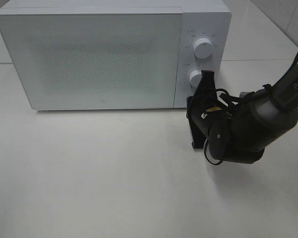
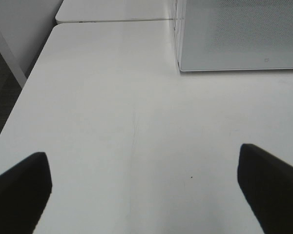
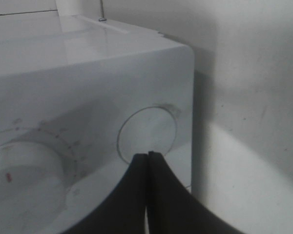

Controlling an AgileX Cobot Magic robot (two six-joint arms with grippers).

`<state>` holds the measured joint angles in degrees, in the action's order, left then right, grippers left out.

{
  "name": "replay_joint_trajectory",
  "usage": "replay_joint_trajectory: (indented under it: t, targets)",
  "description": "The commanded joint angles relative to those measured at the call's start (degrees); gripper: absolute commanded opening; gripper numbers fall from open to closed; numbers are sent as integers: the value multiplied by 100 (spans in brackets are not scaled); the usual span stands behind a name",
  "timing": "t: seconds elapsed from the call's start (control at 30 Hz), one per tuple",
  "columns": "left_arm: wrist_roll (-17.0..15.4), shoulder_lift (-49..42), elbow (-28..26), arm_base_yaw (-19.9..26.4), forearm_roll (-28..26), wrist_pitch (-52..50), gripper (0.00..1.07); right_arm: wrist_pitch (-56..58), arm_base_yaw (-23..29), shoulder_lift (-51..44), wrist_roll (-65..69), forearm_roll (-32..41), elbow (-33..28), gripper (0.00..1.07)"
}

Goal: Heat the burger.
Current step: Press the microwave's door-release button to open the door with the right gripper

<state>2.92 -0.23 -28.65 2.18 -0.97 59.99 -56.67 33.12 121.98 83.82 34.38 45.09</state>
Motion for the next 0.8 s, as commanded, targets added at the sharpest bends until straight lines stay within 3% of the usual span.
replay_joint_trajectory:
  t: [0.03,0.8]
  targets:
    - [-40,-120,11,6,11,-52,98,-11,-40,74,63,-6,46,0]
    - [-40,-120,11,6,11,-52,98,-109,-109,132,-172,-34,327,0]
